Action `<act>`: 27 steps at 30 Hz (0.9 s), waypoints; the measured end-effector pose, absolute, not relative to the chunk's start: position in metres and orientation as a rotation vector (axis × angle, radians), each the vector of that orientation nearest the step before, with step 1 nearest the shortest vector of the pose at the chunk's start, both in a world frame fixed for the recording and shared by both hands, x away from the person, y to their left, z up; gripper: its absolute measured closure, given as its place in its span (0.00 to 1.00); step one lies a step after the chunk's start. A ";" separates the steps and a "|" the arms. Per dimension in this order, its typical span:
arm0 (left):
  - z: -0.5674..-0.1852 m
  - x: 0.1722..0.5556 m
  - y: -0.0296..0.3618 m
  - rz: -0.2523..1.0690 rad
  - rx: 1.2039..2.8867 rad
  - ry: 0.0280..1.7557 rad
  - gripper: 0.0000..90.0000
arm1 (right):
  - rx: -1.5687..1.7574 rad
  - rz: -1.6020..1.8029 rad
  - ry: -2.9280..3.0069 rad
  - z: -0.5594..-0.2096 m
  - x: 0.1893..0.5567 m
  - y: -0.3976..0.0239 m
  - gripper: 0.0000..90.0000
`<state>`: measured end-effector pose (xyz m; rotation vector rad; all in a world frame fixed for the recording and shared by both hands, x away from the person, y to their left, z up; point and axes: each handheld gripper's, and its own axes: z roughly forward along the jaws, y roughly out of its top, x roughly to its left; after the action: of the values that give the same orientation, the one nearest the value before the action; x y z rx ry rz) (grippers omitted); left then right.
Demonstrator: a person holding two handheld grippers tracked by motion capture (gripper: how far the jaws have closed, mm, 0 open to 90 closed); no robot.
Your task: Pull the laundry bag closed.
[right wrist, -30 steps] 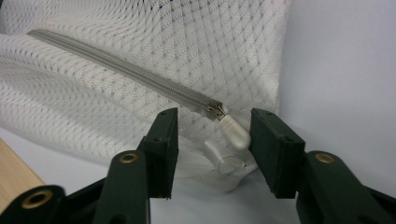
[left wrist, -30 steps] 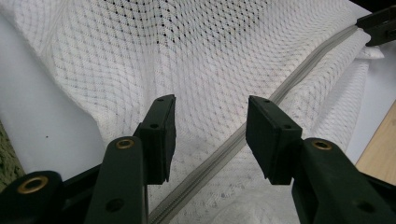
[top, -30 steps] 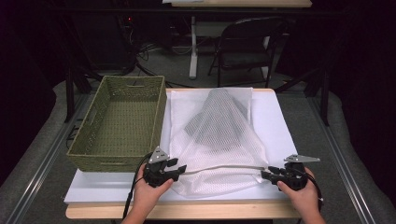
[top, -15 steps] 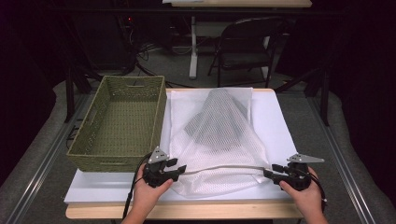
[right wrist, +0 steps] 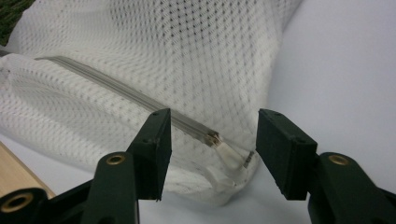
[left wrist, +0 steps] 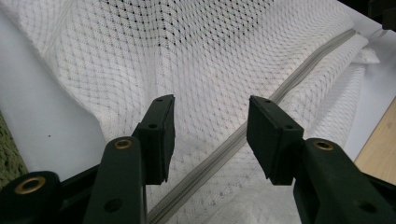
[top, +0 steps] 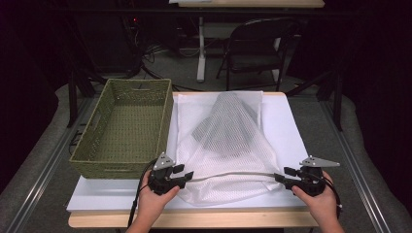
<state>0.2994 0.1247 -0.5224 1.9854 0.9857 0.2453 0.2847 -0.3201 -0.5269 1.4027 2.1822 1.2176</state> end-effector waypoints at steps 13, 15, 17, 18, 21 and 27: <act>-0.521 0.299 0.127 0.239 1.978 0.992 0.57 | 1.277 1.235 2.275 -0.512 0.300 -0.278 0.50; -0.521 0.299 0.127 0.240 1.978 0.990 0.57 | 1.264 1.243 2.288 -0.512 0.301 -0.269 0.50; -0.521 0.299 0.126 0.237 1.976 0.994 0.57 | 1.243 1.255 2.302 -0.511 0.302 -0.261 0.50; -0.521 0.299 0.126 0.242 1.982 0.995 0.57 | 1.239 1.256 2.310 -0.511 0.303 -0.256 0.50; -0.522 0.299 0.125 0.236 1.979 0.990 0.57 | 1.215 1.259 2.333 -0.512 0.305 -0.245 0.50; -0.522 0.299 0.125 0.238 1.981 0.987 0.57 | 1.166 1.257 2.378 -0.517 0.307 -0.223 0.50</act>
<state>0.2989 0.1255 -0.5218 1.9814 0.9869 0.2376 0.3074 -0.2230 -0.5169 1.1656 2.3780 1.2574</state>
